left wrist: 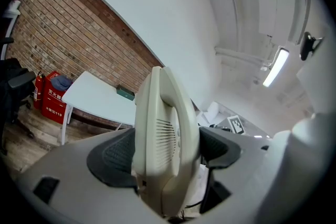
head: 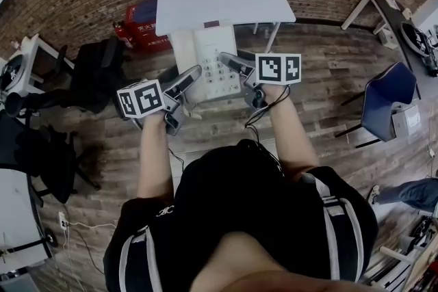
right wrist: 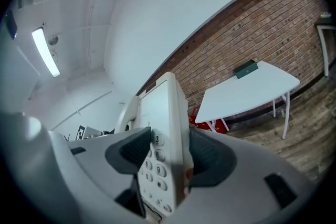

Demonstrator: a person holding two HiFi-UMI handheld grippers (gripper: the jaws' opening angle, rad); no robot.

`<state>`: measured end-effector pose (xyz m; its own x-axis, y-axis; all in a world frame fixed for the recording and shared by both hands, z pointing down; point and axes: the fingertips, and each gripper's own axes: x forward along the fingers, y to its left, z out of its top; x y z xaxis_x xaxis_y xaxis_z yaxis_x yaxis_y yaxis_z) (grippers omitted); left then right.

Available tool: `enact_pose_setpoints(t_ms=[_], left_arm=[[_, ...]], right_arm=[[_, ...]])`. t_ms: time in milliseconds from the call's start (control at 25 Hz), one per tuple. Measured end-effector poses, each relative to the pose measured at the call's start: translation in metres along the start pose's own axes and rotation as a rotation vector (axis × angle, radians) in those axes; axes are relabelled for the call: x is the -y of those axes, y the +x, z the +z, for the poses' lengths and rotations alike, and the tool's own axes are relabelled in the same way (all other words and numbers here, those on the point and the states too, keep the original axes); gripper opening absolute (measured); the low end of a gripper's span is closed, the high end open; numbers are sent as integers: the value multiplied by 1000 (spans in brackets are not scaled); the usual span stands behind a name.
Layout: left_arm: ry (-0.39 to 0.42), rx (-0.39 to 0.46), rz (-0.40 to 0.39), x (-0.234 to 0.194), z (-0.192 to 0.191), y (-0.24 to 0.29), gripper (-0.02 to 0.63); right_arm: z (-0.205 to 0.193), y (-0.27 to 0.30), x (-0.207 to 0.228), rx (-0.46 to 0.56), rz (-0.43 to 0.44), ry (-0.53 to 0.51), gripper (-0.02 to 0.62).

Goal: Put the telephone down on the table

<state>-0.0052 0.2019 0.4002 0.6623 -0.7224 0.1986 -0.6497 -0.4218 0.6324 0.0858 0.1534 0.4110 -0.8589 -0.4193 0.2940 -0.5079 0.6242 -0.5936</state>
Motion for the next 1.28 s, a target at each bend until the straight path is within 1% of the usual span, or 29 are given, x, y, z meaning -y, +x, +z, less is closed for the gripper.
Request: enact_pose_setpoints(t_ms=[120,280,400,600,840,1000,1280], left_arm=[[4,-6,0,-5,3,-5,376],[6,-4,0,-19,18,-7,376],[7,-2,0,-28,16,-10,376],[10,6,8,-51,37,2,376],[32,26,8,-73,49,17,376],[38,32,14,-98,76,40,376],[5,24,42,-161,130,97,376]], right_arm=[[1,7,-4,5,1,-2,207],[11,25,-6,5,5,-6,207],[6,34,-5,7,9,-10,207],[23,60,7,3,15,-11,207],[36,82,24,18,30,-41,207],[64,110,45,16,39,-48,206],[118,176,101,-19,49,-21,207]])
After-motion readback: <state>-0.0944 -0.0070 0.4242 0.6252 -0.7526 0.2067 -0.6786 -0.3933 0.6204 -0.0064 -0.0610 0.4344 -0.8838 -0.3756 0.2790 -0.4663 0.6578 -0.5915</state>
